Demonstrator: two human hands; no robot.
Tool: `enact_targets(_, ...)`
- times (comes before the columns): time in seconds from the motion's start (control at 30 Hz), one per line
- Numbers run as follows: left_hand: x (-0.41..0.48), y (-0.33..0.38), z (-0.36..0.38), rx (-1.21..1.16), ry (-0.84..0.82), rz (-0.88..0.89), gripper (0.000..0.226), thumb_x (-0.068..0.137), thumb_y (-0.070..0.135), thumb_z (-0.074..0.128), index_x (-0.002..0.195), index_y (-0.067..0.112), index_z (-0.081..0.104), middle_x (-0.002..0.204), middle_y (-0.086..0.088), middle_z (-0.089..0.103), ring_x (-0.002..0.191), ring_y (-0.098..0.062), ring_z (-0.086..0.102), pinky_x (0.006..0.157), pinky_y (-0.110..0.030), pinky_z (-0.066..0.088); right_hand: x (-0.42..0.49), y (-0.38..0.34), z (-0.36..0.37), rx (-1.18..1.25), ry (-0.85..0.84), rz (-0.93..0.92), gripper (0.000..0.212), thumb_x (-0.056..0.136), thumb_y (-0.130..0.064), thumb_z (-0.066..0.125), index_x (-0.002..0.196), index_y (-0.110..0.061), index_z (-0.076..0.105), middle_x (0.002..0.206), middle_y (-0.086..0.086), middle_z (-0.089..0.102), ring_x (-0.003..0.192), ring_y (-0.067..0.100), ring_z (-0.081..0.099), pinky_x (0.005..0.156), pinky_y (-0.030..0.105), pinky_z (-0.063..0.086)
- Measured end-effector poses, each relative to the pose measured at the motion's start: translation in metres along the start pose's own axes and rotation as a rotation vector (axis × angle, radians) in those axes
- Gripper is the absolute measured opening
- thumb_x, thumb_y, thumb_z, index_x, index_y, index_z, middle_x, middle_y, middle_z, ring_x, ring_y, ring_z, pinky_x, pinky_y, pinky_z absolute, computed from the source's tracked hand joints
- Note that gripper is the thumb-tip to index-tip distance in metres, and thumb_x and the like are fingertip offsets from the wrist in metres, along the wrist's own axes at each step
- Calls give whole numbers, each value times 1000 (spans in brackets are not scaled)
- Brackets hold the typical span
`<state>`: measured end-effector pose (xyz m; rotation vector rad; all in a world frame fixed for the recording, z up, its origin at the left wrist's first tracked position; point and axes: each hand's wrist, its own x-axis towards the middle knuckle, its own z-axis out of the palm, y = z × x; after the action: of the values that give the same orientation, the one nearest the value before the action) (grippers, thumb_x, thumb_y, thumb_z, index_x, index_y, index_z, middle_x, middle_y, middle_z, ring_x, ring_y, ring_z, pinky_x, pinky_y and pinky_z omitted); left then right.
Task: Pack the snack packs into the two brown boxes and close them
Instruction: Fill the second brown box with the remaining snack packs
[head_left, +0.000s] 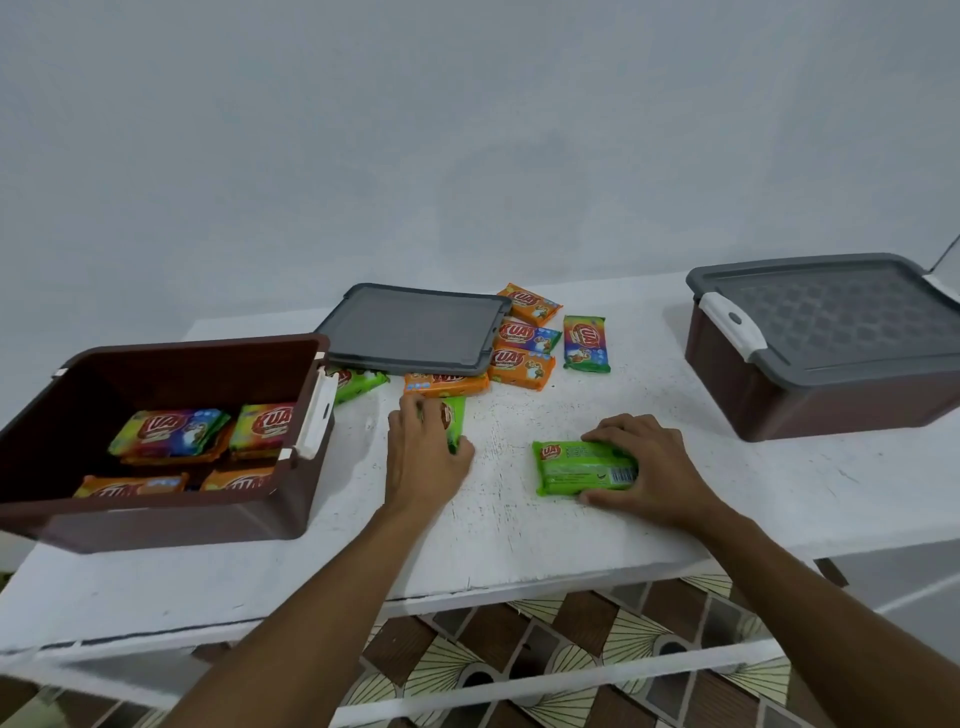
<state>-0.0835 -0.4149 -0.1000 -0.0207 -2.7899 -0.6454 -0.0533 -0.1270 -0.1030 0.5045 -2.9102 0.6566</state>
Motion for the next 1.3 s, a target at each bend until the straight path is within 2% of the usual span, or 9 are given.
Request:
enact_targets(0.27,-6,-8,-35,-181,-455,-40,97,68,24,74,147,32,19,125,-2,38,119,-20,42,97,-32,45,4,-3,-1,-22,1,-22,63,76,-74,55,123,-33,55,111,-17,54,100,6,46,83,34,39)
enact_targets(0.4,-5,-7,-46,2,-520,92,108,69,23,75,153,27,5,154,6,17,131,-26,36,102,-39,42,17,-23,-15,135,81,90,17,98,-38,49,99,-27,62,92,-4,67,81,17,61,66,29,46)
enact_targets(0.47,-1,-3,-54,60,-554,141,108,69,27,77,153,25,8,155,8,10,126,-27,47,95,-37,48,26,-38,-25,449,176,293,28,103,-29,43,86,-19,63,82,0,70,72,19,68,57,22,47)
enact_targets(0.57,7,6,-73,64,-542,179,97,68,31,78,148,21,24,144,-1,23,110,-22,56,87,-32,52,35,-61,-35,928,157,492,31,103,-31,42,99,-11,66,92,8,74,75,17,72,59,25,54)
enact_targets(0.7,21,18,-109,-155,-450,156,76,69,29,78,136,21,42,116,0,58,84,-12,59,66,-23,48,49,-88,-40,1194,133,583,28,101,-31,47,113,-10,62,101,10,74,80,21,72,63,30,58)
enact_targets(0.8,32,18,-137,-303,-445,152,65,73,25,77,129,22,43,98,4,60,70,-8,57,54,-24,49,61,-114,-42,1287,130,575,27,99,-28,52,115,-9,61,106,12,72,83,22,71,65,31,58)
enact_targets(0.9,47,0,-165,-301,-406,153,65,75,35,76,131,25,43,108,2,61,86,-14,62,73,-31,54,71,-146,-45,1302,89,511,17,96,-24,57,106,-13,64,99,8,72,78,17,69,65,28,55)
enact_targets(0.97,57,-23,-188,-283,-386,160,66,74,42,77,130,26,45,109,1,62,87,-13,63,67,-23,50,81,-171,-46,1264,38,431,21,93,-23,62,112,-13,65,100,8,73,77,15,69,62,25,56)
enact_targets(1.3,92,-176,-265,198,-442,215,68,69,37,82,128,16,56,116,-4,51,108,-22,51,90,-34,43,149,-305,-32,529,-157,55,34,95,-24,61,129,-22,57,112,-3,67,95,14,67,78,29,54)
